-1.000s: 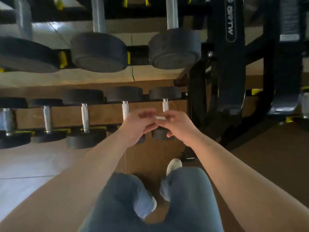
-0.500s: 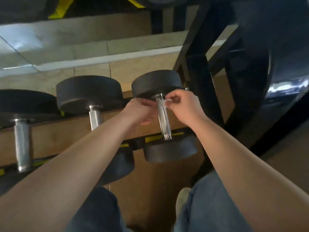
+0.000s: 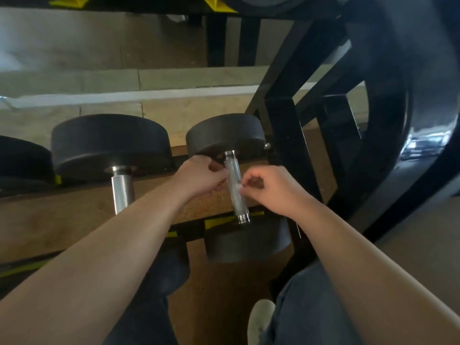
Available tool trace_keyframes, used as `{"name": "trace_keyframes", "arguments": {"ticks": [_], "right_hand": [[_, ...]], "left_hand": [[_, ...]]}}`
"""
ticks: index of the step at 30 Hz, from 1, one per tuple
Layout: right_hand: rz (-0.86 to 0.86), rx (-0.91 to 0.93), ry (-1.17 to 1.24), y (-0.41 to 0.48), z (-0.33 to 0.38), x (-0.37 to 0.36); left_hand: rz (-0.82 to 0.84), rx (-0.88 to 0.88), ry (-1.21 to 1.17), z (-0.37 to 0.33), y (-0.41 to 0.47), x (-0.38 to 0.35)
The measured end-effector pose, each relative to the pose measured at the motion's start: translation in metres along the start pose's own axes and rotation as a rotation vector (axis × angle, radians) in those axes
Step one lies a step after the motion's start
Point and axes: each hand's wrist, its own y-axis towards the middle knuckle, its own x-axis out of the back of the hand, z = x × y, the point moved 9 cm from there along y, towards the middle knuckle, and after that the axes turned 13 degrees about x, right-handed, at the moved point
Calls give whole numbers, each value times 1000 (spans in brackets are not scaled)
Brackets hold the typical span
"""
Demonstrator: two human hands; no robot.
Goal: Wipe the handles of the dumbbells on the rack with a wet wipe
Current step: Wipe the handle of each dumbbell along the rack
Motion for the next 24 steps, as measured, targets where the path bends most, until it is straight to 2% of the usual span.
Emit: {"name": "trace_keyframes", "arguments": {"ticks": [3,6,8,11,12,13,17,19,21,24], "right_hand": [[-246,43,-10,21,5,11],[-292,84,-74,28,15,14],[-129,116,-177,19,24,10],[296,63,-263,-7,23,-13],[340,32,-245,-13,20,-16],[306,7,-200,-16,17,-15],[-125,-37,-4,-1,7,1],[-269,-54,77,8,-1,5],[-317,-73,121,14,-10,5],[-239,-96,179,11,-19,1]], "left_hand": [[-10,-17,57,-2,-3,3],[-11,-24,62,-1,-5,4],[-19,-11,70,0,-3,4],[-37,-1,113,1,0,3],[-34,-1,123,1,0,3],[-29,-3,128,0,-1,3],[-47,-10,84,-1,-9,5],[-67,-13,62,-2,-13,2],[-73,-14,48,-3,-17,-2],[-79,-20,44,-3,-19,-4]]}}
